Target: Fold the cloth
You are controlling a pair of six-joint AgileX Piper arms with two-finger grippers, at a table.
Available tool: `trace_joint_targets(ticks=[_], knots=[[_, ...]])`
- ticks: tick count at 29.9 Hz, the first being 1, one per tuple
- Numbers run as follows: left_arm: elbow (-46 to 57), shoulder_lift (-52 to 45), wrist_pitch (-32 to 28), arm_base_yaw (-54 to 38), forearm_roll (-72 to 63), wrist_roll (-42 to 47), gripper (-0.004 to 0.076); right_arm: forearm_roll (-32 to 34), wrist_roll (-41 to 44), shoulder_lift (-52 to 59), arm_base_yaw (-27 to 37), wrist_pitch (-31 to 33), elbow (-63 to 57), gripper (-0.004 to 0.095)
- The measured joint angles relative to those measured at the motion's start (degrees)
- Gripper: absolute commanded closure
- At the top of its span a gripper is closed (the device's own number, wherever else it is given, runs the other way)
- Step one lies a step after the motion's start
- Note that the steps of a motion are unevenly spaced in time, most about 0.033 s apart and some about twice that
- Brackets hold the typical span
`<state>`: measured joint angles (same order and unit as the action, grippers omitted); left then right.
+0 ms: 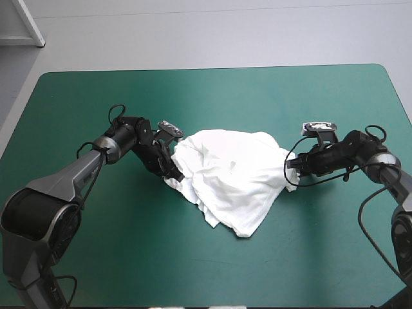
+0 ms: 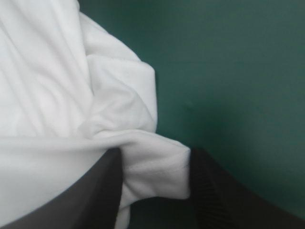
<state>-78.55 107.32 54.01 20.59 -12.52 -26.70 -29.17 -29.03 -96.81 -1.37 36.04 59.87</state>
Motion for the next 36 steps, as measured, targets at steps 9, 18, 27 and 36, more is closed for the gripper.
trace_joint_targets(ticks=[9,18,27,36], knots=[[0.0,0.0,0.0,0.1,0.2,0.1,0.0705,-0.9,-0.8,-0.3,0.0,3.0,2.3,0.0917],[-1.2,-6.2,-0.7,-0.6,1.3,0.8,0.0705,0.8,-1.0,8.6,-0.1,6.3,12.7,0.0917],[-11.8,-18.6,-0.4,-5.1,5.1,3.4,0.0705,1.2,-1.0,17.0,-0.1,11.3,28.7,0.0918],[-31.6,-28.6,1.5,-5.9,6.5,3.5,0.0705,1.9,-1.6,25.0,-0.1,14.2,45.2,0.0925]])
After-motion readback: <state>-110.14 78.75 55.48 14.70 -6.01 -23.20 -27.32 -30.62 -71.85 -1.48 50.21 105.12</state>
